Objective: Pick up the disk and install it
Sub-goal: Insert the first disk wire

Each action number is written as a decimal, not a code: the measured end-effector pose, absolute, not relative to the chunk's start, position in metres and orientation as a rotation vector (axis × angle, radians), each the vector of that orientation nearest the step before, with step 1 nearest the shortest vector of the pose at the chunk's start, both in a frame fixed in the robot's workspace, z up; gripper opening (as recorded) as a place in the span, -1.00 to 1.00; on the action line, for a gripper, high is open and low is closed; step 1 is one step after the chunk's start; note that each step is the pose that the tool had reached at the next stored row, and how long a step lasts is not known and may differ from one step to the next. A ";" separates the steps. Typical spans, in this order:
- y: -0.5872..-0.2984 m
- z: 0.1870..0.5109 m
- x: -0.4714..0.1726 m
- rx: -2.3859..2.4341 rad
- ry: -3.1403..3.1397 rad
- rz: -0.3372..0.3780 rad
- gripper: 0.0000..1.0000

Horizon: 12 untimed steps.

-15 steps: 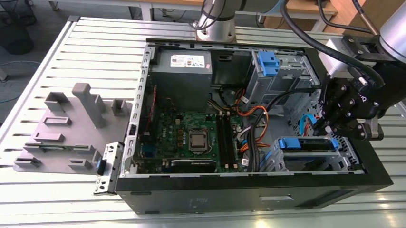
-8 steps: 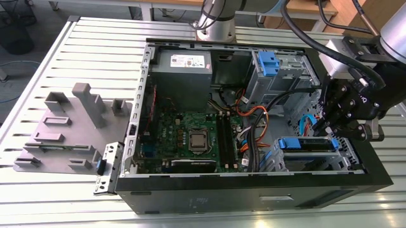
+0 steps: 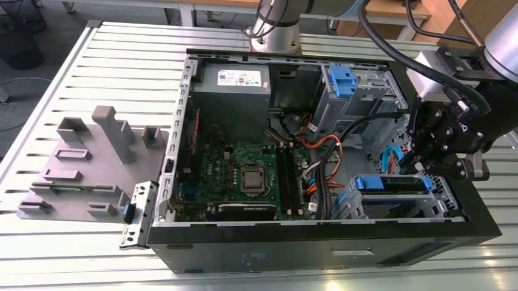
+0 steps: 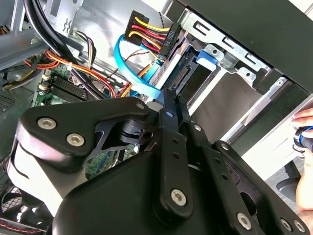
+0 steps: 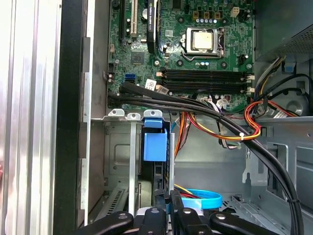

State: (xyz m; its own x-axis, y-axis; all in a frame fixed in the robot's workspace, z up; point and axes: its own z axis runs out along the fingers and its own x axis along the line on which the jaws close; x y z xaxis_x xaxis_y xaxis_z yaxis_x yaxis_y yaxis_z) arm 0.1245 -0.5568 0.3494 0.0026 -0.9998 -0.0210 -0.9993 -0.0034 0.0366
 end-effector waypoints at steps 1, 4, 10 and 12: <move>-0.557 0.349 0.124 2.217 -2.210 -0.064 -0.68; -0.557 0.349 0.124 2.216 -2.210 -0.064 -0.68; -0.557 0.348 0.123 2.222 -2.215 -0.058 -0.68; -0.558 0.347 0.121 2.228 -2.218 -0.051 -0.68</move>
